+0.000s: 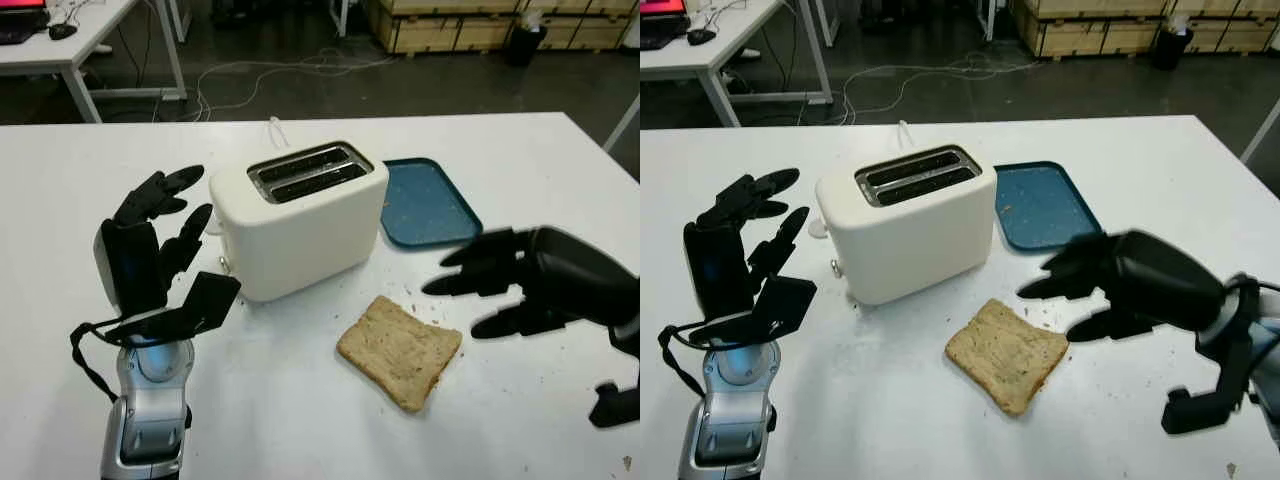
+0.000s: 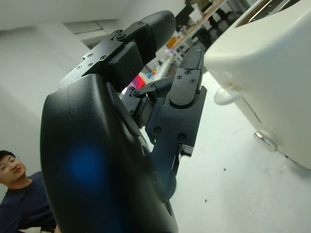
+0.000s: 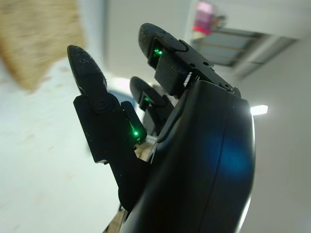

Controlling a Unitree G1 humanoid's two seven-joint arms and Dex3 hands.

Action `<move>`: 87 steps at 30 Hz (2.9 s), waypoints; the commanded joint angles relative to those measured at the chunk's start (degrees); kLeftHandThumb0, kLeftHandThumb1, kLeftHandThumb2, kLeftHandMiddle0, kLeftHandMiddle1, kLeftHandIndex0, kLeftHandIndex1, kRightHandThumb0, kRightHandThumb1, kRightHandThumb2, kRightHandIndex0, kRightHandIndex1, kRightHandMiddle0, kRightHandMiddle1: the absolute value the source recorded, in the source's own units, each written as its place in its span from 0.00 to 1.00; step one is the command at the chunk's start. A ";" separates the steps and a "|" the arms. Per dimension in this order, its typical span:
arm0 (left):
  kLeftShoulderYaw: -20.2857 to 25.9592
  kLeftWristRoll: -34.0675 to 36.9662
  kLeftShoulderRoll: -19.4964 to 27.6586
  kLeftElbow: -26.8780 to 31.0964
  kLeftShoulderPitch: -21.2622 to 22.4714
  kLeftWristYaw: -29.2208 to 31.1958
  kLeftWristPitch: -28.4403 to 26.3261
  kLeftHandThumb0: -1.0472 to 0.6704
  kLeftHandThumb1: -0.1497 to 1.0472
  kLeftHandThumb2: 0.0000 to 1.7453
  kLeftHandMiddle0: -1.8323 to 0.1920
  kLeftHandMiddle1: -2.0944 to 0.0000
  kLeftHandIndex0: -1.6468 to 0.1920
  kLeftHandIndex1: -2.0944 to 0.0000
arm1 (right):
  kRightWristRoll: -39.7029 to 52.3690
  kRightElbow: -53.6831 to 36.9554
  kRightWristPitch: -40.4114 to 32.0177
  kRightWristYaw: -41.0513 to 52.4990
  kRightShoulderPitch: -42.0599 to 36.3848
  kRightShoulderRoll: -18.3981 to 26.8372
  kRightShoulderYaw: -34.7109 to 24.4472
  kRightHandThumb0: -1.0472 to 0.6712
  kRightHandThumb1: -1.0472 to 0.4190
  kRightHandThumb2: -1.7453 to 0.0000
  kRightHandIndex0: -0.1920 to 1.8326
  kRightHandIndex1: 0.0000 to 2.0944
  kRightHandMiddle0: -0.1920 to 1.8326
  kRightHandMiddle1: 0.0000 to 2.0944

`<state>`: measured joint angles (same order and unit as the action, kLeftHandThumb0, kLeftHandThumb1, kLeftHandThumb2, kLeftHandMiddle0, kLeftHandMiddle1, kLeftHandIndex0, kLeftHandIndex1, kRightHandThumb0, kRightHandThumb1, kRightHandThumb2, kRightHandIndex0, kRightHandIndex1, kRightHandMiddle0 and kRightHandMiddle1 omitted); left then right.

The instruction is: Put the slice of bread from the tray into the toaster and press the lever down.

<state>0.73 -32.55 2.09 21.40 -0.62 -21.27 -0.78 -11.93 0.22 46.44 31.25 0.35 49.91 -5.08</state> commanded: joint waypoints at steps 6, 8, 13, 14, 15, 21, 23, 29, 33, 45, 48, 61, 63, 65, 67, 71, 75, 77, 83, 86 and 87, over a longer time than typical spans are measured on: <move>0.01 -0.33 0.49 -0.22 0.29 -0.27 0.93 0.52 0.84 0.00 0.59 0.49 0.44 0.83 | -9.63 9.91 9.35 -6.72 1.95 -0.92 1.50 0.40 0.25 1.00 0.38 0.10 0.43 0.01; 0.04 -0.40 0.47 -0.22 0.21 -0.33 0.94 0.52 0.84 0.00 0.59 0.49 0.44 0.83 | -13.18 13.77 12.70 -10.45 3.24 -2.05 2.18 0.40 0.25 1.00 0.38 0.10 0.42 0.00; -0.12 -0.64 0.18 0.33 -0.06 -0.11 0.26 0.51 0.84 0.00 0.59 0.50 0.44 0.83 | -22.23 21.50 16.92 -19.73 6.39 -3.81 4.34 0.40 0.24 1.00 0.38 0.08 0.41 0.00; -0.12 -0.64 0.21 0.27 -0.08 -0.17 0.39 0.51 0.84 0.00 0.59 0.50 0.44 0.83 | -23.80 22.87 17.35 -21.67 6.96 -4.05 4.83 0.40 0.24 1.00 0.38 0.08 0.41 0.00; -0.09 -0.34 0.16 0.26 -0.13 -0.07 0.50 0.51 0.84 0.00 0.59 0.50 0.44 0.83 | -25.16 24.10 17.54 -23.43 7.52 -4.33 5.38 0.40 0.24 1.00 0.38 0.08 0.40 0.00; -0.12 -0.33 0.01 0.22 -0.20 -0.13 0.39 0.51 0.84 0.00 0.59 0.50 0.45 0.83 | -31.46 29.09 18.16 -32.77 10.16 -4.48 9.13 0.40 0.23 1.00 0.37 0.08 0.41 0.00; -0.13 -0.55 0.10 0.20 -0.16 -0.19 0.37 0.52 0.84 0.00 0.59 0.50 0.45 0.83 | -32.93 30.49 18.69 -35.77 10.99 -4.48 10.31 0.40 0.23 1.00 0.38 0.08 0.41 0.00; -0.15 -0.77 0.20 0.31 -0.17 -0.29 0.51 0.52 0.84 0.00 0.59 0.50 0.45 0.83 | -36.61 33.20 20.59 -43.01 13.85 -3.67 13.69 0.43 0.23 1.00 0.39 0.08 0.42 0.01; -0.05 -0.79 0.15 0.39 -0.23 -0.29 0.29 0.51 0.84 0.00 0.59 0.50 0.45 0.83 | -40.81 33.78 21.36 -47.17 15.99 -2.13 16.18 0.43 0.22 0.99 0.39 0.07 0.41 0.00; 0.15 -0.89 0.31 0.34 0.03 -0.69 0.67 0.50 0.84 0.00 0.58 0.51 0.44 0.83 | -55.79 32.97 20.31 -61.40 24.21 2.13 26.14 0.51 0.21 1.00 0.43 0.09 0.45 0.01; 0.16 -1.15 0.15 0.58 0.04 -0.69 0.19 0.49 0.84 0.00 0.58 0.51 0.44 0.83 | -57.30 33.09 20.41 -62.52 25.96 3.29 28.42 0.49 0.22 1.00 0.44 0.09 0.46 0.01; 0.17 -1.01 0.42 0.16 0.25 -1.64 1.18 0.48 0.84 0.00 0.57 0.51 0.43 0.83 | -62.28 34.48 19.76 -67.42 31.08 4.56 37.04 0.47 0.22 1.00 0.46 0.08 0.48 0.01; 0.07 -1.17 0.18 0.41 0.27 -1.68 0.74 0.48 0.84 0.00 0.57 0.51 0.43 0.83 | -63.20 35.02 19.04 -68.38 31.76 4.20 38.46 0.48 0.22 1.00 0.48 0.09 0.49 0.01; -0.02 -1.24 0.01 0.51 0.32 -1.83 0.68 0.48 0.84 0.00 0.57 0.51 0.43 0.82 | -64.90 35.87 17.83 -70.63 32.56 3.69 40.27 0.50 0.21 1.00 0.51 0.10 0.49 0.01; -0.10 -1.26 0.04 0.51 0.37 -1.91 0.87 0.48 0.84 0.00 0.57 0.50 0.43 0.82 | -67.04 36.78 16.32 -73.27 33.58 3.17 42.51 0.50 0.20 0.99 0.56 0.11 0.51 0.02; -0.12 -1.37 0.24 0.49 0.40 -2.04 1.05 0.47 0.84 0.00 0.57 0.50 0.43 0.82 | -70.40 38.26 12.74 -80.19 34.90 2.21 46.74 0.48 0.18 1.00 0.60 0.23 0.57 0.02; -0.23 -1.56 0.19 0.42 0.50 -2.39 1.12 0.48 0.84 0.00 0.57 0.50 0.43 0.82 | -73.29 41.24 8.41 -85.98 36.32 0.66 51.24 0.49 0.20 1.00 0.62 0.35 0.68 0.05; -0.21 -1.47 0.20 0.24 0.57 -2.54 1.45 0.48 0.84 0.00 0.57 0.50 0.43 0.82 | -73.29 43.05 6.49 -87.01 36.79 -0.34 52.69 0.48 0.20 1.00 0.59 0.61 0.73 0.06; -0.49 -2.02 -0.34 0.57 0.58 -2.63 0.81 0.48 0.83 0.00 0.57 0.51 0.43 0.82 | -71.74 49.03 1.47 -85.09 38.57 -3.98 55.35 0.32 0.10 0.95 0.58 0.80 0.76 0.07; -0.53 -2.02 -0.55 0.79 0.45 -2.54 0.62 0.49 0.83 0.00 0.57 0.51 0.43 0.82 | -70.35 52.49 2.43 -86.80 40.26 -5.85 56.84 0.25 0.09 0.79 0.61 0.83 0.55 0.68; -0.52 -2.02 -0.56 0.83 0.41 -2.49 0.63 0.50 0.83 0.00 0.57 0.51 0.43 0.82 | -70.19 53.09 2.57 -87.52 40.77 -6.16 57.37 0.24 0.09 0.76 0.62 0.83 0.53 0.75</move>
<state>0.45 -34.04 1.75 21.51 -0.73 -23.48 -0.34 -81.20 51.83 48.85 -57.57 41.74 44.92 50.30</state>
